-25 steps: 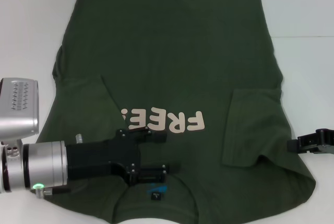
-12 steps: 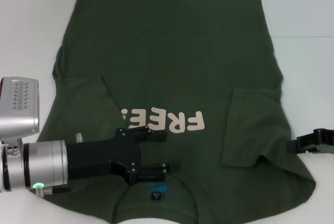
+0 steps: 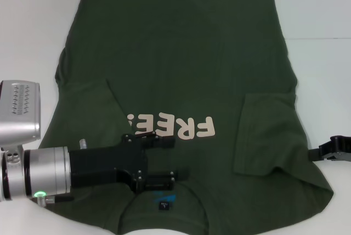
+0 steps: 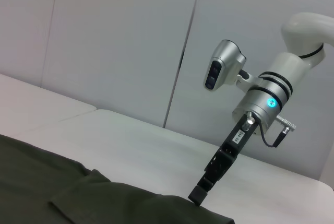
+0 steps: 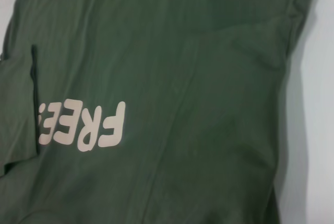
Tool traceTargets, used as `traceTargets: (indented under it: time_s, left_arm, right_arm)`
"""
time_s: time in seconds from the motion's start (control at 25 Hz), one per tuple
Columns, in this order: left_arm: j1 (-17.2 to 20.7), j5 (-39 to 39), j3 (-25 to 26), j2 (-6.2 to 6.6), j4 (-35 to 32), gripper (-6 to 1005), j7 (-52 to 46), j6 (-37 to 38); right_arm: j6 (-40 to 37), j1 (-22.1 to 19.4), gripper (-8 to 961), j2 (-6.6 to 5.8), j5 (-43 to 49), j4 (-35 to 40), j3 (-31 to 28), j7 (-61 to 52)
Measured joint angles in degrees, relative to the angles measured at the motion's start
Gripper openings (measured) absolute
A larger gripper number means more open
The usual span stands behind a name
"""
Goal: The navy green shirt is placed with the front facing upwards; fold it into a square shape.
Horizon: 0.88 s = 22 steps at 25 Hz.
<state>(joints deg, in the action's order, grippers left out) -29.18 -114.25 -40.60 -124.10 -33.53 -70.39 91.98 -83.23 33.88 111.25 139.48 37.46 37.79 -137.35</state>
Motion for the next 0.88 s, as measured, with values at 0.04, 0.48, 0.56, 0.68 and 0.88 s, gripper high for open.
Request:
traceTargets:
  time_s: [0.04,0.48,0.56,0.68,0.88]
  left_arm:
    - [0.0,0.0,0.0,0.0,0.0,801,0.0,0.0]
    - [0.0,0.0,0.0,0.0,0.04,800,0.0,0.15]
    - [0.0,0.0,0.0,0.0,0.06,800,0.0,0.15]
    - [0.0,0.0,0.0,0.0,0.12,800,0.0,0.14]
    - [-0.03,0.0,0.0,0.0,0.14,800,0.0,0.02]
  right_arm:
    - [0.13,0.02,52,0.0,0.23,-0.05,0.0,-0.11]
    - [-0.19,-0.52,27,-0.02,0.09,0.39,-0.75,0.36]
    - [-0.2,-0.55,34,-0.04,0.07,0.4,-0.81,0.45]
    - [-0.31,-0.47,45,0.05,-0.13,0.47,-0.84,0.82]
    - [-1.53,0.18,62,0.46,-1.94,0.5,-0.83,2.27]
